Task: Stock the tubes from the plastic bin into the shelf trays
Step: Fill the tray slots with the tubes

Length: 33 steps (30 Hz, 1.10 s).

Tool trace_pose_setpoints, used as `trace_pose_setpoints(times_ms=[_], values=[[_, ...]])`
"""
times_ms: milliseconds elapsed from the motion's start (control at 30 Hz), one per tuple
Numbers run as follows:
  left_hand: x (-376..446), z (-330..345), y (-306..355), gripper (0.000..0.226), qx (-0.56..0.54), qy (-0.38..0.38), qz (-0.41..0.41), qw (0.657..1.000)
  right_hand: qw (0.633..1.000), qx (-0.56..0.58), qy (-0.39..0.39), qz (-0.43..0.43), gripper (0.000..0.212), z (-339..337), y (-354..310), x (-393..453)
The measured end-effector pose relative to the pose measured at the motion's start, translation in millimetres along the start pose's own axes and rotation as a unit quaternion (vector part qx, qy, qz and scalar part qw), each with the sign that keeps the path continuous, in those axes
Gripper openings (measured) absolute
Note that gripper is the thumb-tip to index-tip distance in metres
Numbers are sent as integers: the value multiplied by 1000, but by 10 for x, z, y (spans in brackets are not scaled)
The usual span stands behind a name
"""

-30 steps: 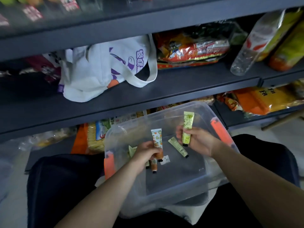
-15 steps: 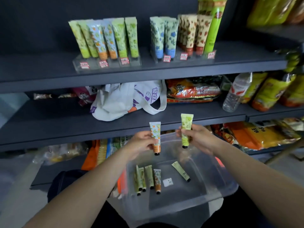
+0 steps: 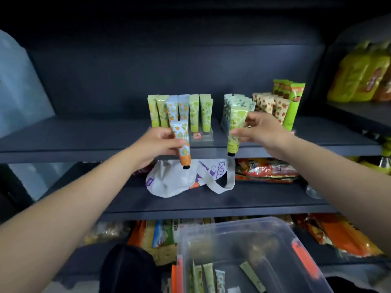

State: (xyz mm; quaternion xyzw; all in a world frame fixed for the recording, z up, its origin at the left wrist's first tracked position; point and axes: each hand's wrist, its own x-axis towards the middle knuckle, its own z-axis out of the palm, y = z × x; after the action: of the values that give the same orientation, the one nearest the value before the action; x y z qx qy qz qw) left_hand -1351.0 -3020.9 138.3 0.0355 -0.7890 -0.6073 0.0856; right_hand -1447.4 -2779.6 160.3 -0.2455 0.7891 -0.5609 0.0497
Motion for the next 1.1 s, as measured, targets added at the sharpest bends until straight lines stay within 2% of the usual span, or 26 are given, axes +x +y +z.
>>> trace_pose_setpoints(times_ms=[133, 267, 367, 600, 667, 733, 800, 933, 1100], values=[[248, -475, 255, 12, 11, 99, 44, 994, 998, -39, 26, -38, 45, 29, -345, 376], [501, -824, 340, 14, 18, 193, 62, 979, 996, -61, 52, -36, 41, 124, -465, 707], [697, -991, 250, 13, 20, 229, 53, 972, 993, -95, 55, -34, 36, 230, -409, 903], [1055, -1117, 3, 15, 46, 242, 27, 969, 991, -128, 38, -28, 25, 424, -245, 1147], [1102, -1111, -56, 16, 48, 240, 25, 969, 990, -135, 27, -29, 13, 455, -204, 1193], [1147, -1112, -102, 16, 48, 238, 26, 970, 990, -139, 9, -35, 17, 471, -181, 1213], [1180, -1113, -130, 16, 52, 235, 24, 970, 989, -147, -5, -35, 10, 486, -136, 1241], [1232, -1083, -171, 17, 74, 232, 18, 970, 987, -158, -13, -18, 35, 501, -55, 1276], [1261, -1057, -155, 14, 85, 236, 19, 968, 985, -170, -7, 0, 18, 519, -15, 1263]])
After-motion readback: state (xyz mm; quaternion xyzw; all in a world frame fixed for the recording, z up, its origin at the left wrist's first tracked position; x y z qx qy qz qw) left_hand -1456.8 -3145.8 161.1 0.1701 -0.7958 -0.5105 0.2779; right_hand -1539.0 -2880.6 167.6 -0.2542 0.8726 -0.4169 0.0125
